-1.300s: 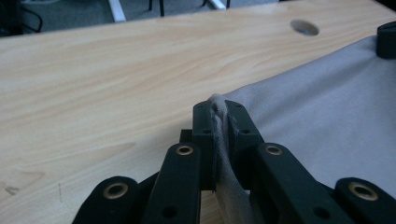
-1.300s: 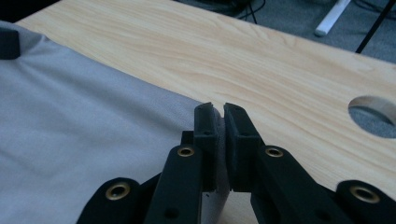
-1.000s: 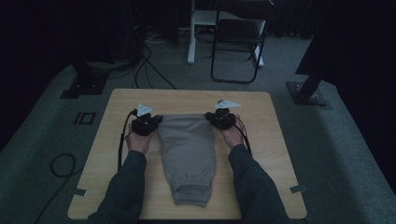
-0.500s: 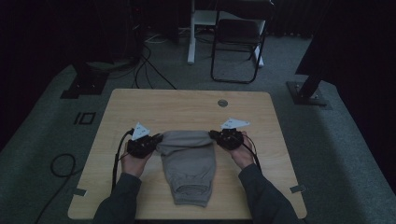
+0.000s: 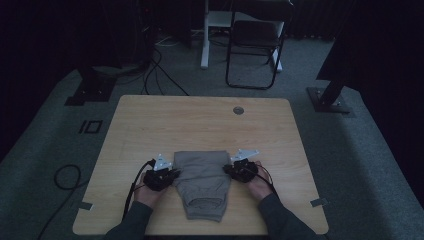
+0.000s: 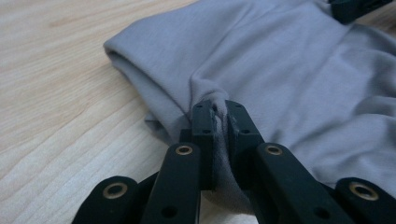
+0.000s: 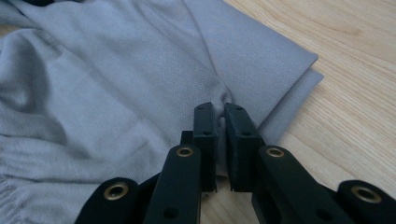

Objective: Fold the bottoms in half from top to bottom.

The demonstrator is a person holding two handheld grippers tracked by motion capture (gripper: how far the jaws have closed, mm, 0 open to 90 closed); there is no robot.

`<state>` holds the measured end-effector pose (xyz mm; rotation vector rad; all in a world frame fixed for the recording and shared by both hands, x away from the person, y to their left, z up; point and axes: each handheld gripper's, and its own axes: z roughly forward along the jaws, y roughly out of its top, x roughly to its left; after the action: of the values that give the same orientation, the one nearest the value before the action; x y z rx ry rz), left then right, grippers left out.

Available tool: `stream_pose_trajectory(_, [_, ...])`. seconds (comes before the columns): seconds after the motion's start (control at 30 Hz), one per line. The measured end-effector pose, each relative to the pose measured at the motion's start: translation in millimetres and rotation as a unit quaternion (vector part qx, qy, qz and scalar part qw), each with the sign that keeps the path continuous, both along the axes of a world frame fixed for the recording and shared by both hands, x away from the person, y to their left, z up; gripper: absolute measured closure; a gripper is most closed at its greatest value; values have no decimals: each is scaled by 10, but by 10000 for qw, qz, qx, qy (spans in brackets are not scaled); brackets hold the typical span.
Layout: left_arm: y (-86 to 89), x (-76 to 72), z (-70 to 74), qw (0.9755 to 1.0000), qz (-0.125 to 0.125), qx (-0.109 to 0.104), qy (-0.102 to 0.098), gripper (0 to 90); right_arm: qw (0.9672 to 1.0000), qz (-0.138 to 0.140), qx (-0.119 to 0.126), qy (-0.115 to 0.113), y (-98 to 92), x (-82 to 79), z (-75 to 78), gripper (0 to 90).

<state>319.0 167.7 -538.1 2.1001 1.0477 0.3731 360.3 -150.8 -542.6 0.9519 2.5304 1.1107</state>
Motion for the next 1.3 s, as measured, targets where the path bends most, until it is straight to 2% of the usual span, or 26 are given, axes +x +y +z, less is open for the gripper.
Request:
stream_pose_trajectory(0.2, [2, 109, -33, 9999, 127, 69, -64, 841, 9999, -103, -61, -78, 19, 92, -12, 843])
stream_pose_trajectory(0.33, [-8, 216, -41, 9996, 223, 144, -138, 841, 9997, -236, -4, -88, 35, 197, -24, 842])
stream_pose_trajectory(0.6, [9, 393, -61, 9989, 409, 136, -191, 841, 9991, -425, 54, -63, 75, 396, -31, 841])
stream_pose_trajectory(1.03, [56, 687, -74, 9965, 814, 43, -181, 841, 9979, -647, -8, -29, 194, 690, -16, 841])
stream_pose_trajectory(1.17, [76, 790, -78, 9954, 940, 23, -183, 841, 9967, -810, 56, 2, 244, 815, -20, 841])
stream_pose_trajectory(1.3, [112, 912, -88, 9929, 1169, -170, -107, 841, 9952, -976, 73, 38, 303, 926, -17, 841])
